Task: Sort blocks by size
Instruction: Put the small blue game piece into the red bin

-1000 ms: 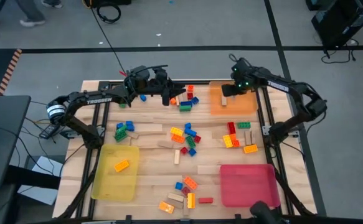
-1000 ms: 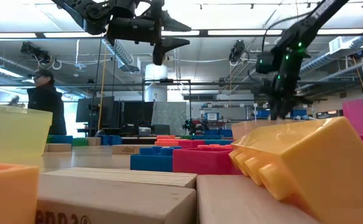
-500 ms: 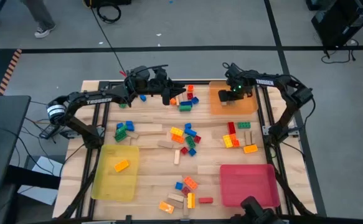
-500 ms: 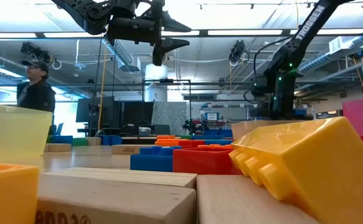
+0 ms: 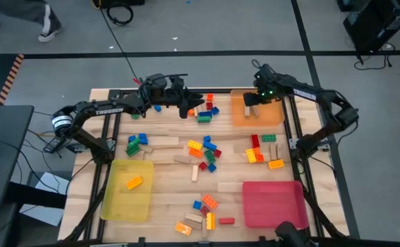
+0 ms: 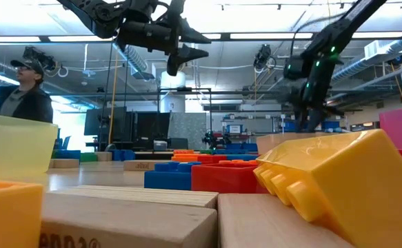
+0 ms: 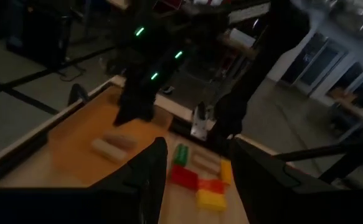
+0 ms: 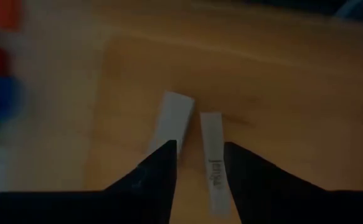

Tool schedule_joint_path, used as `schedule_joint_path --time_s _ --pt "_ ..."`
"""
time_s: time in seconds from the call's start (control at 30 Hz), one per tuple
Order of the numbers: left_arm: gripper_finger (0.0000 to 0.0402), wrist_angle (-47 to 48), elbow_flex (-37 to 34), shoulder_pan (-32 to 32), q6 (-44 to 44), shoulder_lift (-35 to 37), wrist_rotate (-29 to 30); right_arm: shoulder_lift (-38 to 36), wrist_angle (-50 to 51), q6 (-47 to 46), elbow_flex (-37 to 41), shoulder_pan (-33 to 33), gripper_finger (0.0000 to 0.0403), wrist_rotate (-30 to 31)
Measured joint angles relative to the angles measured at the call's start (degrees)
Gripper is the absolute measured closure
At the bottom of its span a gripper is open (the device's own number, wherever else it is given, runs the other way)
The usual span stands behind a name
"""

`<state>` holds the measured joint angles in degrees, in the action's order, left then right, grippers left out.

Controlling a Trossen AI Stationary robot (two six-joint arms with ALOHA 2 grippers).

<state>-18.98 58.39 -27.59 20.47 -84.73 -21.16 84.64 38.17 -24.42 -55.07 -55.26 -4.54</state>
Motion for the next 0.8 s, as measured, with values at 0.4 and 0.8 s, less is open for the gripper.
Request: schedule_joint_path --time_s 0.4,0.8 --pt "0.022 11.79 0.0 1.09 -8.3 0.0 7.56 -22.36 2.78 -4.06 0.0 6.58 0.0218 1.77" --pt "0.022 29.86 0.0 1.03 -14.41 7.43 18.47 -30.1 2.76 -7.07 0.0 15.31 0.0191 1.95"
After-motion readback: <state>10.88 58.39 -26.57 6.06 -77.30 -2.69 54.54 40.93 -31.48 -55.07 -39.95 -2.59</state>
